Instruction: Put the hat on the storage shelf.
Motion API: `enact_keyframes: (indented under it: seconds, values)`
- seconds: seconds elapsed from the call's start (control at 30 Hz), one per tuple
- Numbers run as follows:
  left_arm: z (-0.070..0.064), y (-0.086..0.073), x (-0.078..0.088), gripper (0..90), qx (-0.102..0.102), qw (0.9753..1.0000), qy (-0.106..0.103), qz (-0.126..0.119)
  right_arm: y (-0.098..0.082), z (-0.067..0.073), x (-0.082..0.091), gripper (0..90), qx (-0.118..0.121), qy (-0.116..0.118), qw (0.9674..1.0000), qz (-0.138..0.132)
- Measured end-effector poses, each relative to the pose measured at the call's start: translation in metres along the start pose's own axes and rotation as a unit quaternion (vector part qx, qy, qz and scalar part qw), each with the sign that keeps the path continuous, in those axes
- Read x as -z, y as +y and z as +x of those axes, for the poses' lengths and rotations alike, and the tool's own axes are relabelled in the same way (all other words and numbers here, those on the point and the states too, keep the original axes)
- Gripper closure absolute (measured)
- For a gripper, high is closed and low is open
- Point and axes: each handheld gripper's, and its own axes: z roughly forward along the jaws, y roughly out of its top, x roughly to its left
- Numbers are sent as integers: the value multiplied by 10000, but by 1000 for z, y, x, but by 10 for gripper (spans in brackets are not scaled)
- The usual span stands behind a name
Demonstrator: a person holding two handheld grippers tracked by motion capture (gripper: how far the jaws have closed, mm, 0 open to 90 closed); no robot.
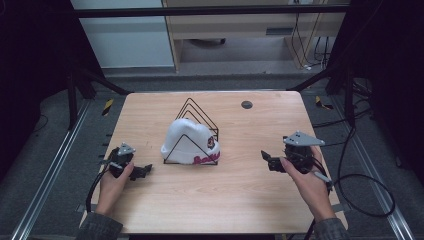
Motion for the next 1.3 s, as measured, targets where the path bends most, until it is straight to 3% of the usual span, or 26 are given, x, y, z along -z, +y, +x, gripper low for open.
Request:
enact_keyframes:
  seconds: [0.27, 0.37, 0.7, 0.93, 1.23, 1.3]
  values:
    - [0, 0, 0, 0, -4, 10000, -4, -1, -32, -3, -18, 108, -235, 89, 9990, 365]
    - [0, 0, 0, 0, -5, 10000, 1, 5, -45, -3, -35, 111, -366, 76, 9977, 561]
    - [0, 0, 0, 0, -3, 10000, -4, -2, -63, -4, -75, 120, -819, -193, 9930, 827]
    - [0, 0, 0, 0, -3, 10000, -3, -2, -68, -1, -90, 121, -962, -339, 9907, 905]
    - [0, 0, 0, 0, -3, 10000, -3, -2, -72, 8, -97, 93, -722, -584, 9893, 1123]
    - [0, 0, 0, 0, -1, 10000, -3, -5, -73, 10, -96, 93, -771, -598, 9888, 1127]
